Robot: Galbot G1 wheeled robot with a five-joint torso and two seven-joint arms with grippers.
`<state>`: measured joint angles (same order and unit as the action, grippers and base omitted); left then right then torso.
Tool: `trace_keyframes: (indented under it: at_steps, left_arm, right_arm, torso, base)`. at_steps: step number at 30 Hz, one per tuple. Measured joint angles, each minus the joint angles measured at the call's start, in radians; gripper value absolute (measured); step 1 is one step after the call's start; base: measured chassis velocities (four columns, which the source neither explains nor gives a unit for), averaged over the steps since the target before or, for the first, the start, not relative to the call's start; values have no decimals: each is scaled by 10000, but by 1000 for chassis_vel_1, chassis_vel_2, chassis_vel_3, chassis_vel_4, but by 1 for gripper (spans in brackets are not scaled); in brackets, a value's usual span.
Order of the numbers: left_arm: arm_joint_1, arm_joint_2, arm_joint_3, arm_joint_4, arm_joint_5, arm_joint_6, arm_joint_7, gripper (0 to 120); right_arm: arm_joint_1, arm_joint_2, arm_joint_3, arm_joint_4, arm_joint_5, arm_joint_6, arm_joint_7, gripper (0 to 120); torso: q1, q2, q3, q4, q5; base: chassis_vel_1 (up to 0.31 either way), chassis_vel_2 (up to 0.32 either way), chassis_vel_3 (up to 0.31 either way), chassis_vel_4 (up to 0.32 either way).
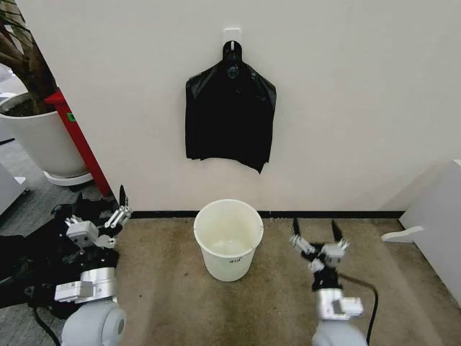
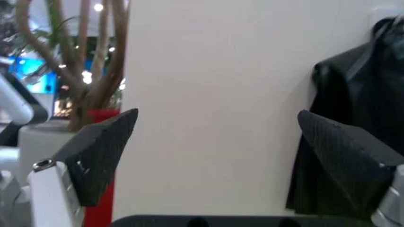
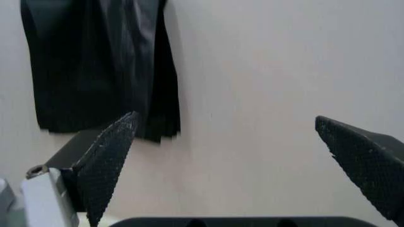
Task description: Place the garbage bag over the trash bin.
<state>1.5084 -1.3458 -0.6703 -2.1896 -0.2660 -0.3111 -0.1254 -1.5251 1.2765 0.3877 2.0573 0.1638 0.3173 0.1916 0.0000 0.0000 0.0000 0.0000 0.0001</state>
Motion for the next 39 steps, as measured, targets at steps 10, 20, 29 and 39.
trace_keyframes:
  at_steps: [10,20,29,39]
  left_arm:
    - [132,-269,51,-381,-103,1031,-494,100]
    - [542,-964,182,-43,155,1018,-695,100]
    - [710,-1248,235,234,482,878,-818,100]
    - [798,-1307,262,513,723,846,-1195,100]
  right_arm:
    - [1579,-1342,-38,766,2408,-1413,0,100]
    - [5037,-705,-2027,-189,5277,-1196,-270,100]
    - [7427,464,-3356,-1465,6757,-556,-402,100]
    - [9941,1373,-4204,-3508,9252,-75,-157,100]
  torso:
    - [0,0,0,1,2]
    - [1,0,1,0,-2]
    - [1,-1,1,0,-1]
    - [1,-1,1,1,-4]
  base:
    - [0,0,0,0]
    - [0,0,0,0]
    - [0,0,0,0]
    - [0,0,0,0]
